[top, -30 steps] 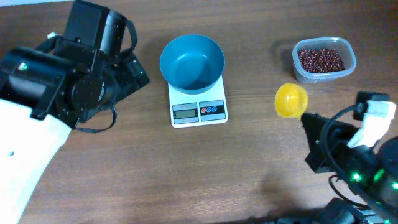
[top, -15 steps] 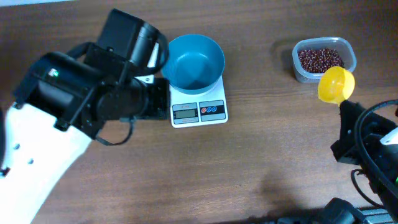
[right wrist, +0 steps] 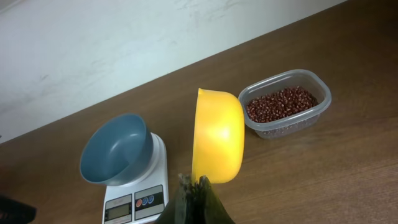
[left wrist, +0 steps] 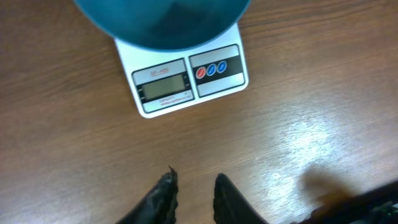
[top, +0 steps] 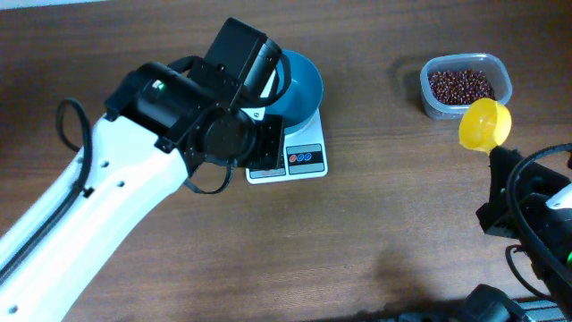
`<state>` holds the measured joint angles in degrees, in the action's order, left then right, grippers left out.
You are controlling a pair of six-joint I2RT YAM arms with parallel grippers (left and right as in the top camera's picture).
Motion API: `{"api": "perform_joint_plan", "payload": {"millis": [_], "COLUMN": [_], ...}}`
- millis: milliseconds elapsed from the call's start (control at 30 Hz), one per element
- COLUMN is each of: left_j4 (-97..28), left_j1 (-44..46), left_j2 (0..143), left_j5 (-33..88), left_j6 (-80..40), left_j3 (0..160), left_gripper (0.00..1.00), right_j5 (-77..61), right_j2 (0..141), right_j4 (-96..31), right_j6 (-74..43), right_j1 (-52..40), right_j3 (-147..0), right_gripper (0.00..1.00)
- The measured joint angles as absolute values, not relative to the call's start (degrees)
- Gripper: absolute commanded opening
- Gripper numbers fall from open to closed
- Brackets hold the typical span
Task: Scoop item into bowl and weigh 50g on scale
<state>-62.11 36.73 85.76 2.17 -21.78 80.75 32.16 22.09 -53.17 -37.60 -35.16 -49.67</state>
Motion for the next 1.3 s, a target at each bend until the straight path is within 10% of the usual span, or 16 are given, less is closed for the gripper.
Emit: {"api": "perform_joint_plan", "payload": {"millis": [1300], "left_j4": [-35.07], "left_j1": [49.54], "left_j2": [99.68], "left_j5": [-18.96], "left_j6": [-28.53], "left_j3": [66.52], "left_gripper": [0.00], "right_j5": [37.08], "right_j2": [22.09], "right_j4": [-53.17], "right_j6": [-37.26], "right_j1": [-35.16], "right_j3": [-49.71], "right_gripper": [0.04]}}
